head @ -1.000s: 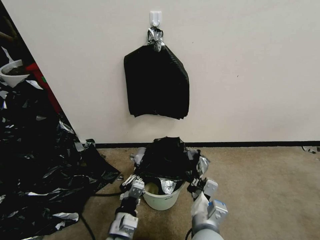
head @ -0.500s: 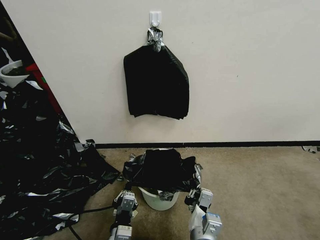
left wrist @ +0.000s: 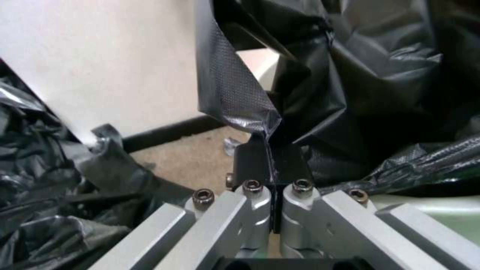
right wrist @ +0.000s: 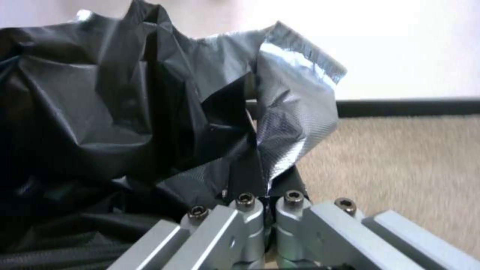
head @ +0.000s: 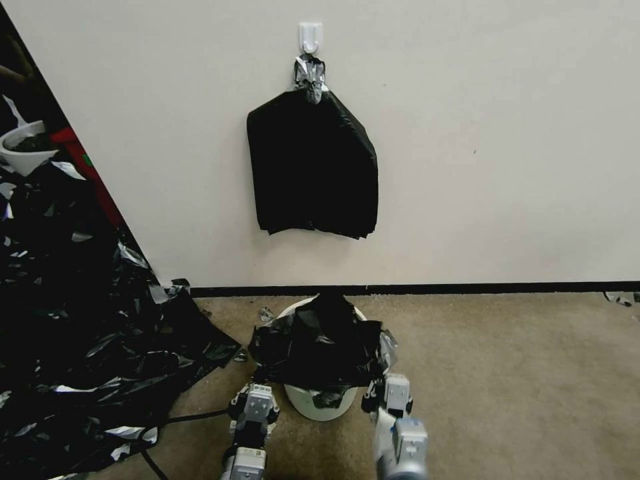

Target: Place a trash bag onto the trash bin.

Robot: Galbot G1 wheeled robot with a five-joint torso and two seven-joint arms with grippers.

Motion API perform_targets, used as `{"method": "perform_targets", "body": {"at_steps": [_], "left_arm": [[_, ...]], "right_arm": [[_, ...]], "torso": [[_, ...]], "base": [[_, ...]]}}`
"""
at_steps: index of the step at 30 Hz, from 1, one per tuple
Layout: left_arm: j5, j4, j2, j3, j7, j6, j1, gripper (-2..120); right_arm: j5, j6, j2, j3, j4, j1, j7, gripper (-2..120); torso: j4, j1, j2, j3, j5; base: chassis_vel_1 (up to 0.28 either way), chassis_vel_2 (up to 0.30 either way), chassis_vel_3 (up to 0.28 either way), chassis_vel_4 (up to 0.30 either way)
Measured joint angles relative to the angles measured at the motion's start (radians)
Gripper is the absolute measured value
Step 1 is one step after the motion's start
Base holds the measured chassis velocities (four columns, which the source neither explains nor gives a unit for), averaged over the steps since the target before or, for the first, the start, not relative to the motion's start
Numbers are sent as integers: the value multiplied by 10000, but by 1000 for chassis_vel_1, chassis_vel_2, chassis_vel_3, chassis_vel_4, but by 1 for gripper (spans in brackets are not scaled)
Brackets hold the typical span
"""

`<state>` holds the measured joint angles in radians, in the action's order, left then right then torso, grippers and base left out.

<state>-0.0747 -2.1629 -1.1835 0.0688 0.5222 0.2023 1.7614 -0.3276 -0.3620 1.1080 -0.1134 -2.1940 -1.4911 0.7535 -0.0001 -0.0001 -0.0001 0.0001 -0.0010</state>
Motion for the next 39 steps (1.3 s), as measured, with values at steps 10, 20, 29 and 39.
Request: {"method": "perform_targets", "body": {"at_steps": [10, 20, 29, 39], "left_arm": [[137, -565, 576, 107, 105, 677, 310, 0], [223, -491, 929, -209, 229, 925, 439, 0], [322, 1031, 276, -309, 445, 899, -506, 0], [796, 1375, 220, -365, 466, 1178, -897, 0]], "right_arm": [[-2188, -2118, -1010, 467, -667, 964, -1525, 0], [-3890, -2013, -1894, -342, -597, 1268, 111, 0], [-2224, -1138, -1489, -786, 430, 1484, 124, 0], [-1630, -1558, -1618, -1301, 335, 1714, 88, 0]], "torso": [[1, 0, 0, 0, 9], [0, 0, 0, 0, 11], [-7, 0, 0, 0, 44], [3, 0, 0, 0, -8]], "base": [[0, 0, 0, 0], [0, 0, 0, 0], [0, 0, 0, 0], [0, 0, 0, 0]]}}
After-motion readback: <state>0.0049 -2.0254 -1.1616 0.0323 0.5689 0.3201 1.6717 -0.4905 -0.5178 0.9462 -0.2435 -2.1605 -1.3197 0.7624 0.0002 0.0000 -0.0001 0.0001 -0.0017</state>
